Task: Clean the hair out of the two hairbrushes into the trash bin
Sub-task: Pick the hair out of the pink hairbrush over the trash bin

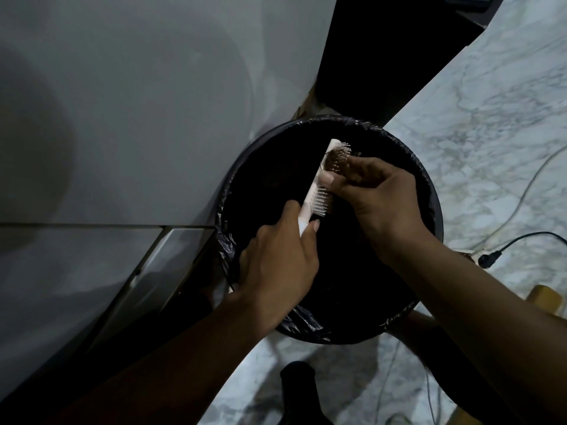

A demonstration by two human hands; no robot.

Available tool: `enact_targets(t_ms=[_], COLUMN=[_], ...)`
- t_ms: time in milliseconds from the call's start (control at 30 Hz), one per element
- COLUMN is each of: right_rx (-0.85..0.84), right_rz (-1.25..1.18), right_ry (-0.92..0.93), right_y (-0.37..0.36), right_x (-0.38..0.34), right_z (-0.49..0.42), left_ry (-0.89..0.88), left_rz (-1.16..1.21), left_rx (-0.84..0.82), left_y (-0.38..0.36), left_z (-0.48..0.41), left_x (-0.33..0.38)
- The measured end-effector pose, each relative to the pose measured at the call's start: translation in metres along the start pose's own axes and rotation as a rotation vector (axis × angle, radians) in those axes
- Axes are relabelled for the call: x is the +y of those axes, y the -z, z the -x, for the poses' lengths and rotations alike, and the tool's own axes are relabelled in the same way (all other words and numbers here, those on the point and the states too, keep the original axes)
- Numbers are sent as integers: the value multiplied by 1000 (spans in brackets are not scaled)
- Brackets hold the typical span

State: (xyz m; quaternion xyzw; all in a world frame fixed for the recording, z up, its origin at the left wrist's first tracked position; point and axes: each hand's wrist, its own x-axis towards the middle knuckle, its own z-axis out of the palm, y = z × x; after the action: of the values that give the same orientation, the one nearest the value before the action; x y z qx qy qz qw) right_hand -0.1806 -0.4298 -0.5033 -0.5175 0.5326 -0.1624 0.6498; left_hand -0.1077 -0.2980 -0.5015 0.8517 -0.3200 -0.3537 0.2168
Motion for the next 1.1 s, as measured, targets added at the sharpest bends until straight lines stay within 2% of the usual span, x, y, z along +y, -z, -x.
enact_targets(t_ms=[233, 400, 800, 900, 1100], right_rx=[91, 98, 25, -15, 50], right_rz=[82, 100, -196, -131, -74], right_ry=[45, 64, -182, -123, 0], right_y=[0, 0, 1, 2, 2], right_x=[6, 2, -4, -3, -4], right_z=[-4, -5, -4, -4, -1], left_ry=[-5, -12, 25, 11, -74], left_rz=[62, 81, 60, 25, -126], left_rx=[7, -3, 26, 14, 12], left_y=[-4, -4, -1, 1, 2], left_z=[3, 0, -8, -6, 0], left_x=[2, -1, -9, -5, 0])
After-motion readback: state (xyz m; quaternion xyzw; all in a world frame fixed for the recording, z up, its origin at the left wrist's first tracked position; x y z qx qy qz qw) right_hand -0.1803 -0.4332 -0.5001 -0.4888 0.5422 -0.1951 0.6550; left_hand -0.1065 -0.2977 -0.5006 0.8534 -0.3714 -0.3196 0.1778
